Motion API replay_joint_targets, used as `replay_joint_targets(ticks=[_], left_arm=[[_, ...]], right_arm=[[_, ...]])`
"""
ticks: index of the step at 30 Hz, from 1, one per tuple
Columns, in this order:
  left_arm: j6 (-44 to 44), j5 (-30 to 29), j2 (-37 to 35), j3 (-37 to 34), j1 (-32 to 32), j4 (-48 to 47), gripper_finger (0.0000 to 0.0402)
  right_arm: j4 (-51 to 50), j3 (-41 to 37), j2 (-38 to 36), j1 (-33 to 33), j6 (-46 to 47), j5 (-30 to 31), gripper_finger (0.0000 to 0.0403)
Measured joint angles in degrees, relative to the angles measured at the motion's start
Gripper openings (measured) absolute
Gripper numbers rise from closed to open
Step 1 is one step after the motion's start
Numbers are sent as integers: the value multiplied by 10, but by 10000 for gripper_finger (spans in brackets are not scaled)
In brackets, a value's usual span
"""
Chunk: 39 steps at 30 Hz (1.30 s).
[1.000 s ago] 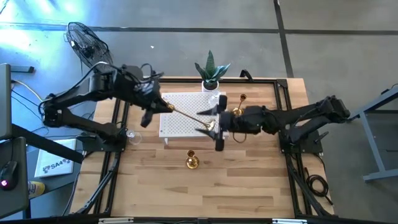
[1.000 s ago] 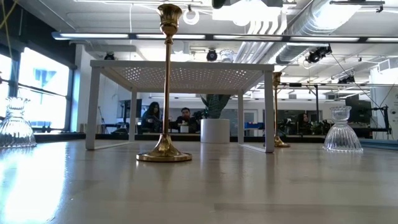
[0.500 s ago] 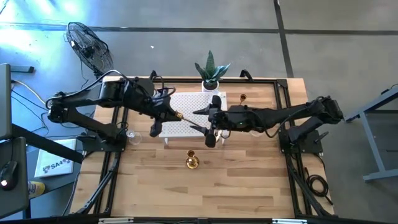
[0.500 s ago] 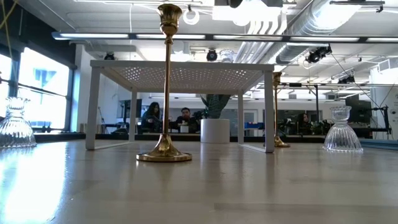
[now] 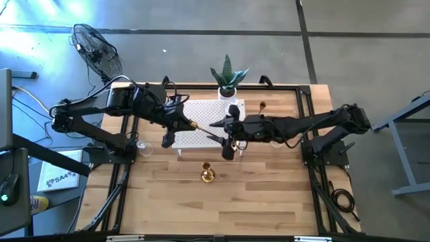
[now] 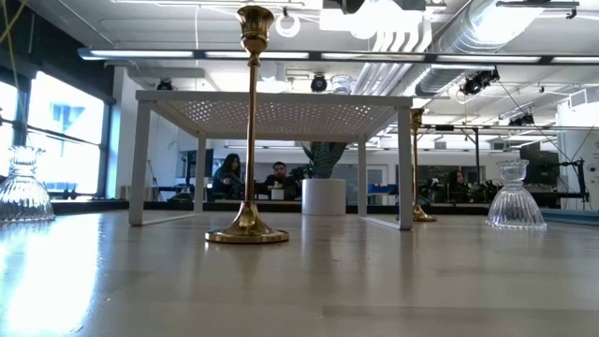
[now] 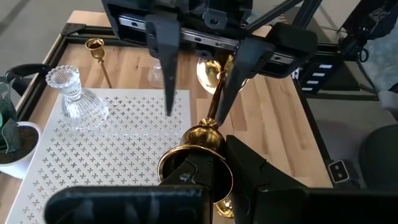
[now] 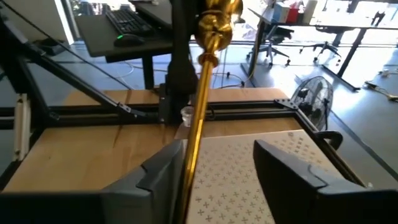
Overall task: Pick & Place candle stick holders
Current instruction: Put the top left gold candle holder on the shelf
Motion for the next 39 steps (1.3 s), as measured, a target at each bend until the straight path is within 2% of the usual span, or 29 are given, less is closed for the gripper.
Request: replay_joint_targets(ticks=[8,10,13,20,24,26,35,39], left_arm=[[-18,-4,0,0,0,-7,13],[-33,-8,0,0,0,-12,22],[-60,7,0,0,0,-12,47],[-85,33,0,0,0,-9,103],[-85,102,0,0,0,9,127],[-85,118,0,0,0,20,138],[-88,127,0,0,0,34,162],[-124,127,0,0,0,34,163]], right_arm=[[-5,0,0,1,-40,-22,34],[-7,0,0,0,-43,-14,12],[-7,0,0,0,-55,-4,20],[-8,0,0,0,-67,-3,10],[-14,0,0,1,-66,-8,5],[-19,0,0,2,-58,-9,6],[-30,0,0,9,-52,-9,3],[-31,0,0,24,-53,0,3]])
